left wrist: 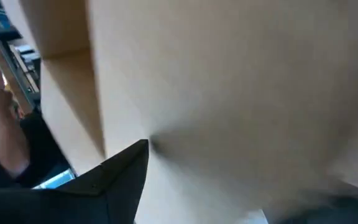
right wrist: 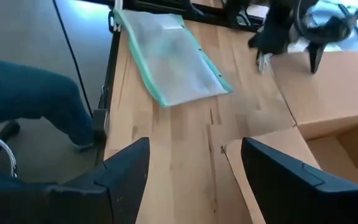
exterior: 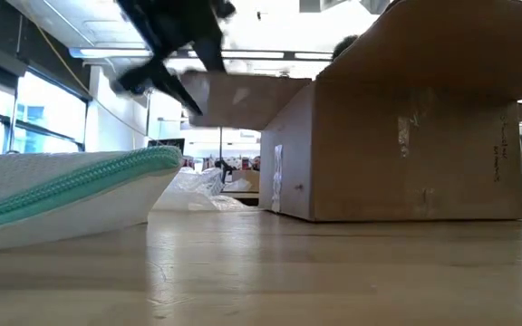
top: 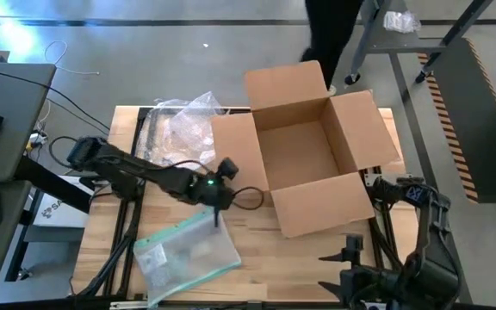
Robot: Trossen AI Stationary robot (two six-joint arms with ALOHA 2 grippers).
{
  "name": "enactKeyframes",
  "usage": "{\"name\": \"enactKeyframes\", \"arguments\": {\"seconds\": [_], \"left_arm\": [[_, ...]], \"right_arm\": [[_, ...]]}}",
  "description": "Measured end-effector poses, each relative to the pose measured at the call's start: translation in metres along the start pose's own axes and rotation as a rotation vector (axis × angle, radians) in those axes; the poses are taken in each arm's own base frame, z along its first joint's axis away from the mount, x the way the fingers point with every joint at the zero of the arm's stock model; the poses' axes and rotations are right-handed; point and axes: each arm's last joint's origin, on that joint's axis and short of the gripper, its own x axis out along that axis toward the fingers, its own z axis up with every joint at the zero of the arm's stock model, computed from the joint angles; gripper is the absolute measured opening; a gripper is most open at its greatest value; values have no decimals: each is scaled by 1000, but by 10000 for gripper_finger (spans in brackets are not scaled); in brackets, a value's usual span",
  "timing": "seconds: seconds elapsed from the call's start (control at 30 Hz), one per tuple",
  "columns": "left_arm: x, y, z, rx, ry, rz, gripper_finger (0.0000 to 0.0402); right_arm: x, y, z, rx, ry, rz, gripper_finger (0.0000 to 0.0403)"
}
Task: Unpack boxes
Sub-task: Break down cardboard box until it is fully flat
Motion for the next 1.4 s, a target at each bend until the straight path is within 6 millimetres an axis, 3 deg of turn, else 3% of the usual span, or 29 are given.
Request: {"name": "enactKeyframes", "arguments": {"seconds": [0.07, 0.13, 0.23, 0.3, 0.4, 0.5, 0.63, 0.73, 0.87, 0.97, 1.07, 1.13, 1.4], "left_arm": [[14, -3, 7, 10, 40, 66, 230], [17, 1, 16, -48, 86, 173, 185], [5, 9, 30, -164, 43, 223, 68], [-13, 19, 40, -276, -33, 239, 20], [-56, 42, 51, -461, -127, 302, 9], [-112, 73, 48, -677, -251, 359, 3], [-189, 126, 13, -1116, -514, 360, 1], [-212, 150, -29, -1346, -634, 255, 0], [-189, 161, -91, -1627, -573, 33, 0], [-156, 149, -118, -1747, -361, -45, 0], [-118, 127, -128, -1770, -106, -75, 0], [-91, 112, -130, -1778, 10, -121, 0], [4, 62, -144, -1902, 131, -346, 0]], "right_arm": [[3, 3, -2, 22, 10, -6, 238], [4, 8, -5, 38, 15, -2, 238], [1, 12, -8, 63, 3, 1, 238], [-2, 13, -9, 70, -31, -13, 238], [-11, 14, -9, 62, -99, -31, 238], [-20, 12, -4, 45, -165, -40, 238], [-32, 12, 6, -11, -275, -31, 238], [-45, 7, 15, -48, -376, -55, 238], [-62, -19, 24, 49, -463, -126, 238], [-63, -47, 24, 151, -438, -146, 238], [-55, -67, 26, 248, -378, -151, 238], [-49, -73, 30, 208, -342, -145, 238], [-5, -93, 38, 206, -98, -129, 238]]}}
